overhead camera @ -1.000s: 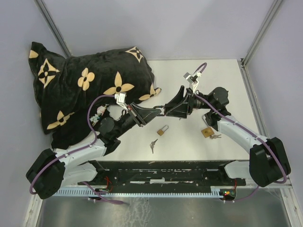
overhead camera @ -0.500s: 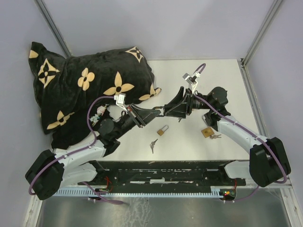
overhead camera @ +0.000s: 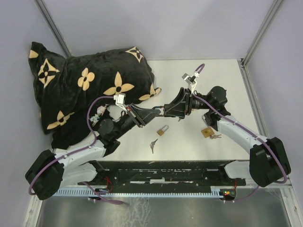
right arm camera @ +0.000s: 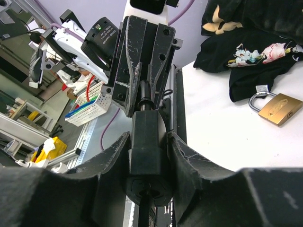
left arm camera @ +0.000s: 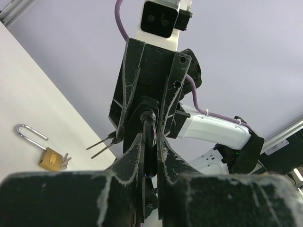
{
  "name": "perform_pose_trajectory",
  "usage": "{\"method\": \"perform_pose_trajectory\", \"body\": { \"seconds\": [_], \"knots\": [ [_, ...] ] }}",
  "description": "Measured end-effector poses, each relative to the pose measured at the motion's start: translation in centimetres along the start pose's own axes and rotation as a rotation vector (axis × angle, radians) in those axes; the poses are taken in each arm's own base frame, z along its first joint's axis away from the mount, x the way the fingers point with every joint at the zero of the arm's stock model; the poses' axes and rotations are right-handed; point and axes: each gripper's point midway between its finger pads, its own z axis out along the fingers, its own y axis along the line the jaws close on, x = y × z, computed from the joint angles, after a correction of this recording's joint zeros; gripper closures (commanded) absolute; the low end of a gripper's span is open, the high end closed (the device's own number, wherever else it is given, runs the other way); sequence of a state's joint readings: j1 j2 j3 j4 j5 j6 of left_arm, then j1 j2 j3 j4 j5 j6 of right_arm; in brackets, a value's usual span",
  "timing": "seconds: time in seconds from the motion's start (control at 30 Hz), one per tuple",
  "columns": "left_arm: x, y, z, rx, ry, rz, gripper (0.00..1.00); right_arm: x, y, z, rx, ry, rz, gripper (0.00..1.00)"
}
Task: Lock with the key
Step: Lock the lock.
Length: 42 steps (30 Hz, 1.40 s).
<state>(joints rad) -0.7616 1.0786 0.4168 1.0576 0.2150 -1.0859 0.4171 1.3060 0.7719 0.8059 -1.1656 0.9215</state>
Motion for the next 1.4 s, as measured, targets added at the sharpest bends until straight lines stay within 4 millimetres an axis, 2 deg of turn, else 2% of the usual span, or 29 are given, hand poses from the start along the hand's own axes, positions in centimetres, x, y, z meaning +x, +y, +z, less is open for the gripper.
{"method": "perform_pose_trajectory", "body": {
  "seconds": [0.13,0.43,0.6,0.7,0.77,0.87,1.03,1.13,1.27,1.4],
  "knots": [
    [0.1,0.2,0.0,-0.005,0.003,-0.001,0.97,-0.2,0.0,0.1,0.004,0.004,0.015,0.44],
    [0.4,0.5,-0.7,-0.015,0.004,-0.003,0.97,-0.3,-0.2,0.1,0.017,-0.002,0.035,0.5],
    [0.3,0.3,-0.7,-0.009,0.001,-0.002,0.97,-0.4,-0.2,0.2,0.023,-0.01,0.039,0.67],
    [0.3,0.3,-0.7,-0.009,0.001,-0.001,0.97,-0.4,-0.2,0.2,0.022,-0.01,0.041,0.87],
    [0.3,0.3,-0.7,-0.007,0.0,-0.001,0.95,-0.4,-0.2,0.2,0.022,-0.01,0.04,0.95],
    [0.3,0.3,-0.7,-0.006,0.002,-0.001,0.88,-0.4,-0.2,0.2,0.02,-0.008,0.04,0.98],
    [0.3,0.1,-0.7,0.002,0.003,0.001,0.49,-0.5,0.1,0.2,0.011,0.013,0.052,0.98],
    [0.3,0.0,-1.1,-0.012,0.01,0.014,0.34,-0.3,0.3,0.1,0.003,0.03,0.065,0.98],
    [-0.4,-0.9,-2.2,-0.034,0.006,0.075,0.32,0.0,0.5,0.0,-0.005,0.045,0.083,0.99],
    [-0.8,-0.8,-3.3,-0.085,0.005,0.145,0.42,0.0,0.7,0.0,-0.012,0.05,0.096,0.98]
  ]
}}
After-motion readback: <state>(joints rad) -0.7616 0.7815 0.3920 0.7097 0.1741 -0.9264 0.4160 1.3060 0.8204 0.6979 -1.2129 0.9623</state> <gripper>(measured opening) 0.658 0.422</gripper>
